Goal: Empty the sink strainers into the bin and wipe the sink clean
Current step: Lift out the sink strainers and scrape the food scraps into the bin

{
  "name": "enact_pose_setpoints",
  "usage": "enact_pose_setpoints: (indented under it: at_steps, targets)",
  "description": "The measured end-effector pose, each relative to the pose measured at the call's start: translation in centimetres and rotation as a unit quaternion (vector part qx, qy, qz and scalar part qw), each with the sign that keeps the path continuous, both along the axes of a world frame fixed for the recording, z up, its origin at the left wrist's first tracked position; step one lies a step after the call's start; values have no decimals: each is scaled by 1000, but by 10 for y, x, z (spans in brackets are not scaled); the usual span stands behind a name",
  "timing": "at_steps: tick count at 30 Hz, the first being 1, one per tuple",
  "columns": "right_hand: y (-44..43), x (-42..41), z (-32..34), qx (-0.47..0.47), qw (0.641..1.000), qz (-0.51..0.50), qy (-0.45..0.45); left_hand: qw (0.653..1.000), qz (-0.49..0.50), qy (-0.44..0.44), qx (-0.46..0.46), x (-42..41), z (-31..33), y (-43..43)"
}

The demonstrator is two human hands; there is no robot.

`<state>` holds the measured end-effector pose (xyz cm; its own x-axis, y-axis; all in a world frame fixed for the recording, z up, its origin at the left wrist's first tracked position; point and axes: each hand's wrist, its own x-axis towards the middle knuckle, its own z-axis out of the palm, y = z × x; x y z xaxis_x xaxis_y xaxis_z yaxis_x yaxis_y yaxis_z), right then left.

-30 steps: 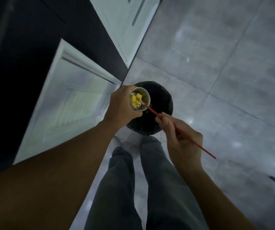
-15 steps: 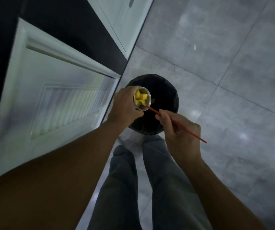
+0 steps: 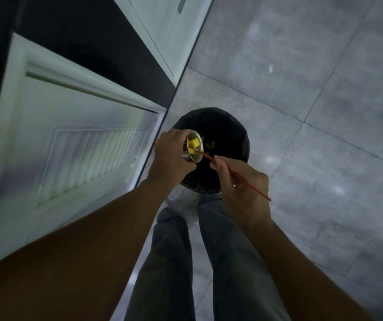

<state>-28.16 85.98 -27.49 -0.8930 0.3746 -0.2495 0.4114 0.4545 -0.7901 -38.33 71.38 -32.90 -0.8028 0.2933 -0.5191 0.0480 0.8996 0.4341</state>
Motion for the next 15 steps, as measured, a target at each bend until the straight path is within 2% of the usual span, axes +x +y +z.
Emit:
enact_pose_setpoints:
  at_steps: [5, 15]
  targets:
    - [-2, 11, -1, 44, 998, -9, 36, 1000, 1, -4, -13, 1, -1, -1]
    - [-7, 6, -9, -12, 1000, -18, 22, 999, -18, -39, -8, 3, -4, -1]
